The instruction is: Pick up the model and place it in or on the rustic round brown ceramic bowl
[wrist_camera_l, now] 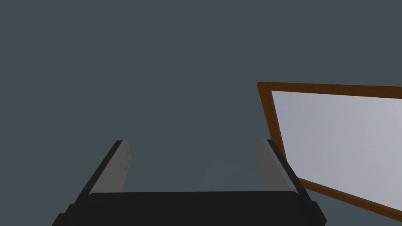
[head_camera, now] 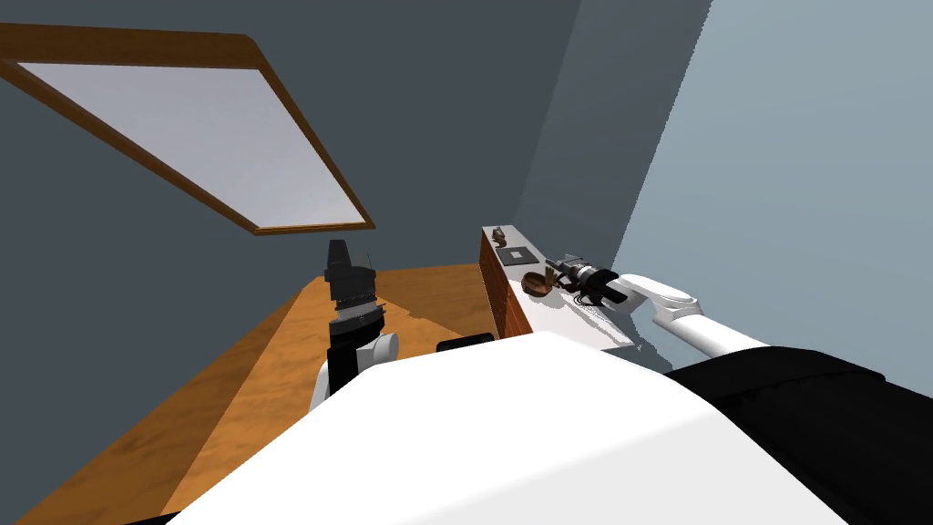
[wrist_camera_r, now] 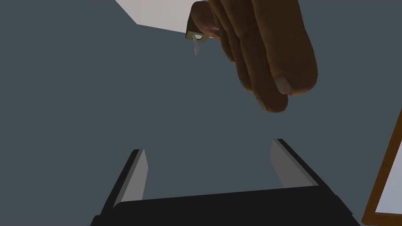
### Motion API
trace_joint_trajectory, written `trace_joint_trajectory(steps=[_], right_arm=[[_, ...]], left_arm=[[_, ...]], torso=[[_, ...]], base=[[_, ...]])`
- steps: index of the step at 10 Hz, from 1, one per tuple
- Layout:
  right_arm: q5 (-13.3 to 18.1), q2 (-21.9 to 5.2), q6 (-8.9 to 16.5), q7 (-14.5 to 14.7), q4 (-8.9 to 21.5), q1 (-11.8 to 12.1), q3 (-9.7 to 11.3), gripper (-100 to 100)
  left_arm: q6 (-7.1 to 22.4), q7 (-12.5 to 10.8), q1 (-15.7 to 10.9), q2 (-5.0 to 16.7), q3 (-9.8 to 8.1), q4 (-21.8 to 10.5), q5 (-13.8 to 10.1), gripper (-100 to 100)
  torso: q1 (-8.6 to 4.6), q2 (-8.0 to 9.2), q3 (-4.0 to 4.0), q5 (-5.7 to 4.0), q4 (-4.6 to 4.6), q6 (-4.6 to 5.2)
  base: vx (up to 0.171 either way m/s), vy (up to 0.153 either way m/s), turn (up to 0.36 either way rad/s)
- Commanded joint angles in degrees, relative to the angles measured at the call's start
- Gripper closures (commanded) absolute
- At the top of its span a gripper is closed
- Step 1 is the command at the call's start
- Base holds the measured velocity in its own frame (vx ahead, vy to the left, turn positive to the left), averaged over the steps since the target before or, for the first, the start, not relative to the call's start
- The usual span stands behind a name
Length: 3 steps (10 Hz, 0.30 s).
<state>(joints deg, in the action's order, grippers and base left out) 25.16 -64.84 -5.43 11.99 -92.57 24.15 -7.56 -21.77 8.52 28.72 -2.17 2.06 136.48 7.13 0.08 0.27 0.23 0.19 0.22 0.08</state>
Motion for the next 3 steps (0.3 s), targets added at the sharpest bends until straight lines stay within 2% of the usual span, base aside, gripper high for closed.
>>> trace_joint_trajectory(steps=[1, 3], right_arm=[[0.0, 0.0, 0.0, 0.0, 0.0, 0.0, 0.0, 0], [0.0, 0.0, 0.0, 0.0, 0.0, 0.0, 0.0, 0]], left_arm=[[0.0, 0.0, 0.0, 0.0, 0.00, 0.0, 0.0, 0], [0.0, 0.0, 0.0, 0.0, 0.00, 0.0, 0.0, 0]], torso=[[0.00, 0.00, 0.00, 0.00, 0.00, 0.00], [0.00, 0.00, 0.00, 0.00, 0.00, 0.00]], base=[[0.000, 0.000, 0.000], [0.000, 0.000, 0.000]])
